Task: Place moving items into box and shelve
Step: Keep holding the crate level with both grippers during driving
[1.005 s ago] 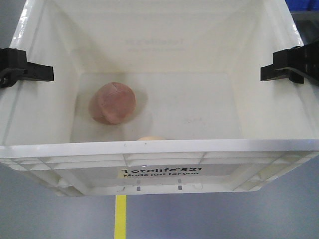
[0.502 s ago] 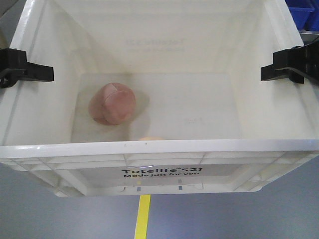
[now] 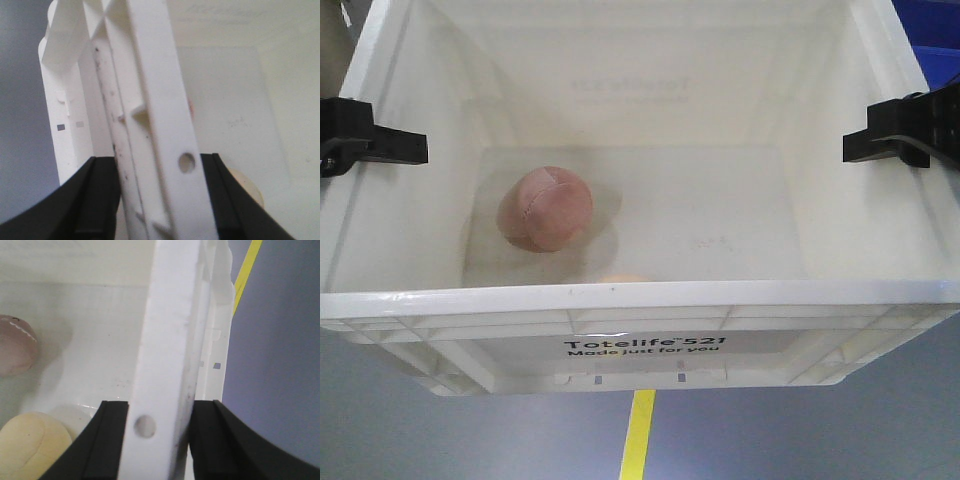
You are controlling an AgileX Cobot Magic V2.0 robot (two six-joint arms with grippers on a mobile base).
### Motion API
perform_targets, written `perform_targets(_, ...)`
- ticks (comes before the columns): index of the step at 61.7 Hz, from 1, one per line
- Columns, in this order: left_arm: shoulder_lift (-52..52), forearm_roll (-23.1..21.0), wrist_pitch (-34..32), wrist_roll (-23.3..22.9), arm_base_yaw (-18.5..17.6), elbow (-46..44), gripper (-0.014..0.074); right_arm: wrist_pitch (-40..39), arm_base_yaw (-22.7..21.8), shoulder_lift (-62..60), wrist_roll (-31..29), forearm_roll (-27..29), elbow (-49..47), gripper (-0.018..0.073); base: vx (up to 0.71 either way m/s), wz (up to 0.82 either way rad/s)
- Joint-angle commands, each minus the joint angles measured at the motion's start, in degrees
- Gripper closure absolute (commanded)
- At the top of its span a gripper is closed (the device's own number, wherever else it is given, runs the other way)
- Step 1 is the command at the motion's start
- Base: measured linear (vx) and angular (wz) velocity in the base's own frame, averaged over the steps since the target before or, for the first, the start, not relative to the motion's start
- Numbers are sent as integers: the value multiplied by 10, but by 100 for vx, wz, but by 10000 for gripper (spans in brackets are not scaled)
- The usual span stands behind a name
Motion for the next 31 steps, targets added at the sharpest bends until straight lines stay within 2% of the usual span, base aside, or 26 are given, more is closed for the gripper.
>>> perform_targets(1, -16, -104, -46, 10, -6, -26, 600, -56, 4, -18, -13, 77, -28, 565, 32, 13)
perform_targets(31, -16, -104, -46, 10, -6, -26, 600, -56, 4, -18, -13, 77, -28, 565, 34, 4)
